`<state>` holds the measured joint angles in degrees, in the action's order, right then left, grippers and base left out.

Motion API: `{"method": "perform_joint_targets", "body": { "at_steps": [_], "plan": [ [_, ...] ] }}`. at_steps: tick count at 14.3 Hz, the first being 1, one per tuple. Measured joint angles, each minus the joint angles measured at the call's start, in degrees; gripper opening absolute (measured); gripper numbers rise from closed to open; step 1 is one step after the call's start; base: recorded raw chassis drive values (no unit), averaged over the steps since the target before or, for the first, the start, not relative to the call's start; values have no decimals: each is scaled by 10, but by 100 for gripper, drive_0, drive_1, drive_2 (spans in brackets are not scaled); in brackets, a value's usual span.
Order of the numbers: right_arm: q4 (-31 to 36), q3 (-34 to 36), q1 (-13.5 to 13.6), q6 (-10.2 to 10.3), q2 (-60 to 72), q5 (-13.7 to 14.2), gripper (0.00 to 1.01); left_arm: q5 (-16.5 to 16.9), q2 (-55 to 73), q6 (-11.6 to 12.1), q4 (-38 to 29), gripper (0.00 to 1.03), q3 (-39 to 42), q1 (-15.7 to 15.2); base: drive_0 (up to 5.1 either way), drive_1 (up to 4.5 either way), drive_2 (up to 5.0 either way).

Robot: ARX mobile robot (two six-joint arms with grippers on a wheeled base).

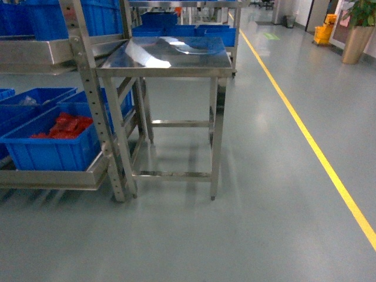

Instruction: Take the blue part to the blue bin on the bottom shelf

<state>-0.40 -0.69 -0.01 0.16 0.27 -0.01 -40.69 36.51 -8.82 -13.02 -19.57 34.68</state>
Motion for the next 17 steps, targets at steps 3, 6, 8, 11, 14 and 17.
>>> {"method": "perform_joint_targets", "body": {
  "at_steps": [3, 6, 8, 11, 14, 17],
  "plan": [
    [1, 0, 0, 0, 0, 0, 98, 0, 1, 0, 1, 44, 0, 0, -5, 416, -426],
    [1, 0, 0, 0, 0, 0, 98, 0, 1, 0, -1, 44, 0, 0, -12, 409, -433],
    [1, 0, 0, 0, 0, 0, 98, 0, 1, 0, 1, 44, 0, 0, -9, 413, -430],
    [2, 0, 0, 0, 0, 0, 98, 0, 1, 0, 0, 44, 0, 0, -3, 418, -424],
    [3, 0, 0, 0, 0, 0, 98, 0, 1, 0, 1, 44, 0, 0, 7, 428, -415],
    [1, 0, 0, 0, 0, 0, 98, 0, 2, 0, 1, 44, 0, 0, 5, 426, -416]
  ]
}}
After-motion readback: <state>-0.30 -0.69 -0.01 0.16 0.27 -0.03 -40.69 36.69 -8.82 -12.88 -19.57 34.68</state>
